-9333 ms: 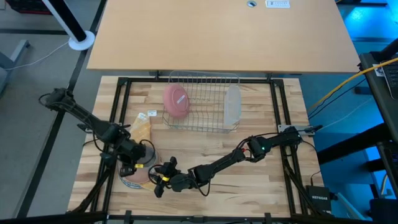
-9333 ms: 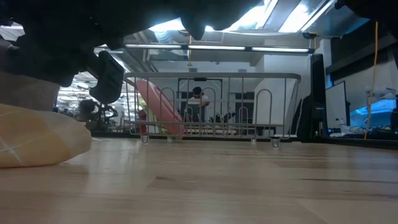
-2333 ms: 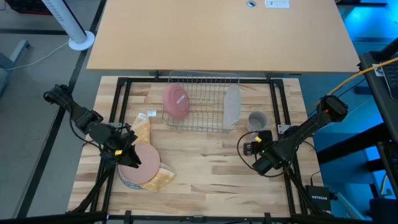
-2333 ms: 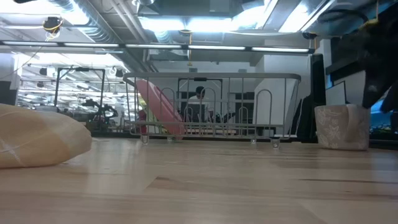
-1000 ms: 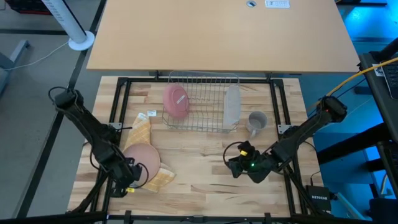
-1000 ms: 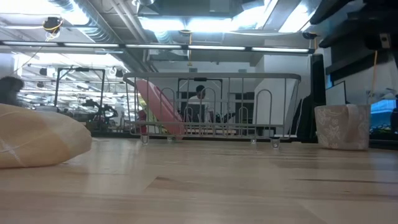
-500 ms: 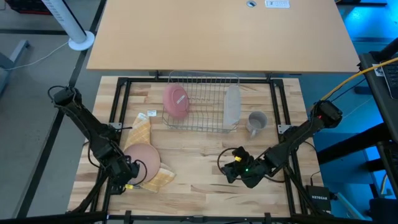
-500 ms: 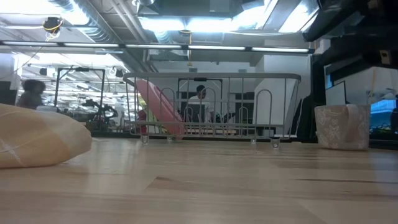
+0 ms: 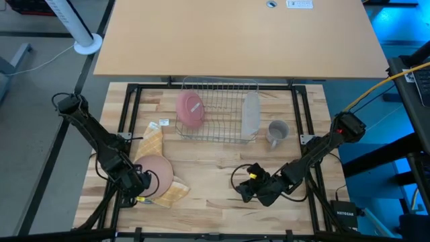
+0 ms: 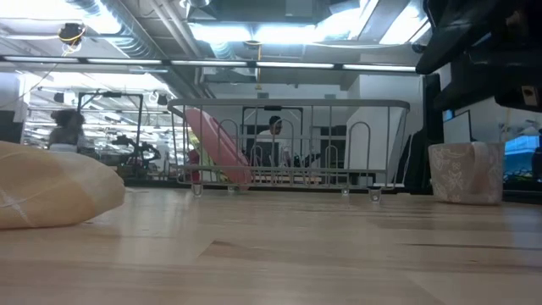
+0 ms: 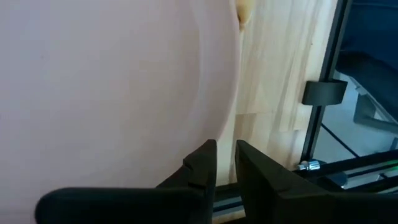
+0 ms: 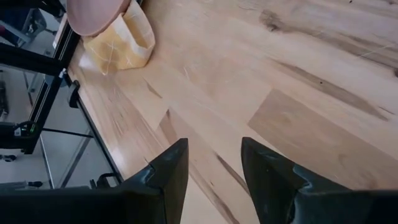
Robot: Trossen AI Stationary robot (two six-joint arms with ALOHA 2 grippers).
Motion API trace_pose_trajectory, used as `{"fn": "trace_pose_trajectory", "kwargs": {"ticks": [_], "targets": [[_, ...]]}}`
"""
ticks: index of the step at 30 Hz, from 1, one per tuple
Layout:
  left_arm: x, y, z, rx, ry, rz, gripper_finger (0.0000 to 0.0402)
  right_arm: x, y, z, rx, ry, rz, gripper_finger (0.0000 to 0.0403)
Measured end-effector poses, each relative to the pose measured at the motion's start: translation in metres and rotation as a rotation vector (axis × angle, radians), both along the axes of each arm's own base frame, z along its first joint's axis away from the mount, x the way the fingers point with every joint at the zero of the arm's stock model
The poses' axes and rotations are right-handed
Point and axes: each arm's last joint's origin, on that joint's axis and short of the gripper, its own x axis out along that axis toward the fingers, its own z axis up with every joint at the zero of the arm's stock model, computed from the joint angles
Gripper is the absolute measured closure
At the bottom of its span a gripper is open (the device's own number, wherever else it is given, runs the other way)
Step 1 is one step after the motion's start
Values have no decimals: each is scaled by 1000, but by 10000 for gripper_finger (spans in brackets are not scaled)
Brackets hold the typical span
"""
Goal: Sort dishes
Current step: Put the brown plate into the dish rack
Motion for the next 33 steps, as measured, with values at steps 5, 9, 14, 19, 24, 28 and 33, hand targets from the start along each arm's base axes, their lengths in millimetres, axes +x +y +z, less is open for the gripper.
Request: {"fn": "trace_pose_trajectory", "kwargs": {"ticks": [5, 9, 14, 19, 24, 28, 33], "targets": [[0, 0, 0, 6, -13, -17, 292, 0, 0, 0, -1, 1, 0, 249], [0, 0, 0, 10, -34, -65, 243, 0, 0, 0, -3, 3, 1, 249], [2, -1, -4, 49, -64, -115, 217, 0, 0, 0, -12, 1, -1, 249], [5, -4, -12, 91, -58, -162, 215, 0, 0, 0, -26, 0, 10, 249], [6, -11, -20, 88, -35, -187, 215, 0, 0, 0, -27, 0, 10, 249], [4, -16, -25, 102, -28, -236, 215, 0, -1, 0, -29, 0, 10, 249], [3, -18, -29, 124, -12, -244, 215, 0, -1, 0, -36, -5, 2, 249]]}}
